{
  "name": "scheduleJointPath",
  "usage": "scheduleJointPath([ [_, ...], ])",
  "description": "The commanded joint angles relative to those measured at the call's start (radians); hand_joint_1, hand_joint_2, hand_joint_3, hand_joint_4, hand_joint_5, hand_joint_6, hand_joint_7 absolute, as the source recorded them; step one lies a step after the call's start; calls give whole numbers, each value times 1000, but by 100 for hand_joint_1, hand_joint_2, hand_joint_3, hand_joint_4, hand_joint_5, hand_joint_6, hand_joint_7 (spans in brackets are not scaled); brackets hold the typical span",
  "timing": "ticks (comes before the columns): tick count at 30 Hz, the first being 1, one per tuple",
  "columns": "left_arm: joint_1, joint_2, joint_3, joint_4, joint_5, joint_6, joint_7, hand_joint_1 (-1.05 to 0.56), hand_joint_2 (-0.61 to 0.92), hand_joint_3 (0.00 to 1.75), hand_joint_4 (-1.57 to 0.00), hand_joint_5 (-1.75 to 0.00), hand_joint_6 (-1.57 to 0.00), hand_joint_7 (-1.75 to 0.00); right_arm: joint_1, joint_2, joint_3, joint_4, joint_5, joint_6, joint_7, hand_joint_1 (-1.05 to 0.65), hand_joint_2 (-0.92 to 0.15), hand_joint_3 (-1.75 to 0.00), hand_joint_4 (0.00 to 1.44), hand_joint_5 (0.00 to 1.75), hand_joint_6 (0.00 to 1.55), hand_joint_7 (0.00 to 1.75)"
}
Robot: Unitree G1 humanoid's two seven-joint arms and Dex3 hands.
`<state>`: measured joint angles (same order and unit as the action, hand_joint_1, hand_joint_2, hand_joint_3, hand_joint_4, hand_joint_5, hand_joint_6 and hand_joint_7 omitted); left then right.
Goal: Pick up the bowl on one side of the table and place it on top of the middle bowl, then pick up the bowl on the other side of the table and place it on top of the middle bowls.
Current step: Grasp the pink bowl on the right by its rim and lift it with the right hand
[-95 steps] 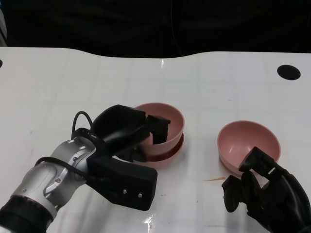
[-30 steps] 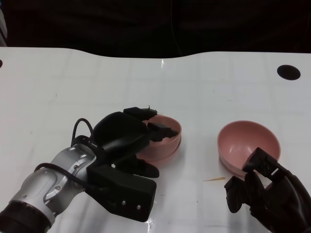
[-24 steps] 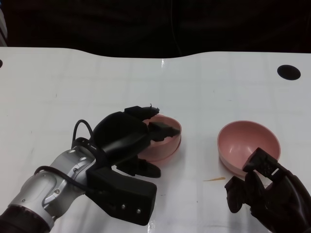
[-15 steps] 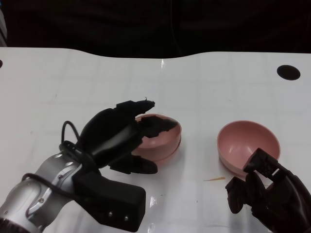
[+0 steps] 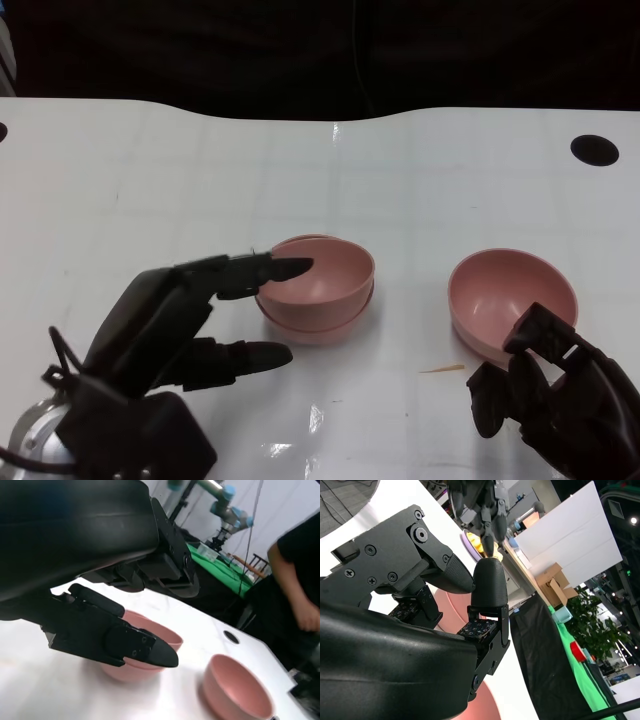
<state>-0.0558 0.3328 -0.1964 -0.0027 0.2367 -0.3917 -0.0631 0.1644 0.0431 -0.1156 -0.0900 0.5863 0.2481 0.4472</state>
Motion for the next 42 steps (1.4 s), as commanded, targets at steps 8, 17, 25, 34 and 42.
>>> scheduleJointPath([
  [8,162,-31,157,-182,-536,299,-255,-27,92,27,-74,-28,-74,-5,-5,-17,-15,6,10,2,6,1,-60,-125,95,175,66,175],
  [17,234,-72,261,-263,-746,557,-256,7,85,87,-38,-173,-36,-145,-16,-29,-25,15,17,13,14,-1,-60,-124,94,175,66,175],
  [25,265,-55,337,-341,-791,754,-220,19,89,116,-68,-175,-50,-174,-16,-22,-18,31,-44,-90,20,1,-60,-121,94,175,65,175],
  [34,311,-22,383,-456,-801,933,-188,25,92,124,-77,-175,-57,-175,-45,29,-14,219,-415,-726,-122,0,-63,-111,84,168,69,146],
  [42,312,-39,414,-499,-824,1008,-170,27,92,132,-75,-175,-55,-175,-77,-151,-27,245,-1170,-1044,-540,-49,-91,-41,58,19,72,5],
])
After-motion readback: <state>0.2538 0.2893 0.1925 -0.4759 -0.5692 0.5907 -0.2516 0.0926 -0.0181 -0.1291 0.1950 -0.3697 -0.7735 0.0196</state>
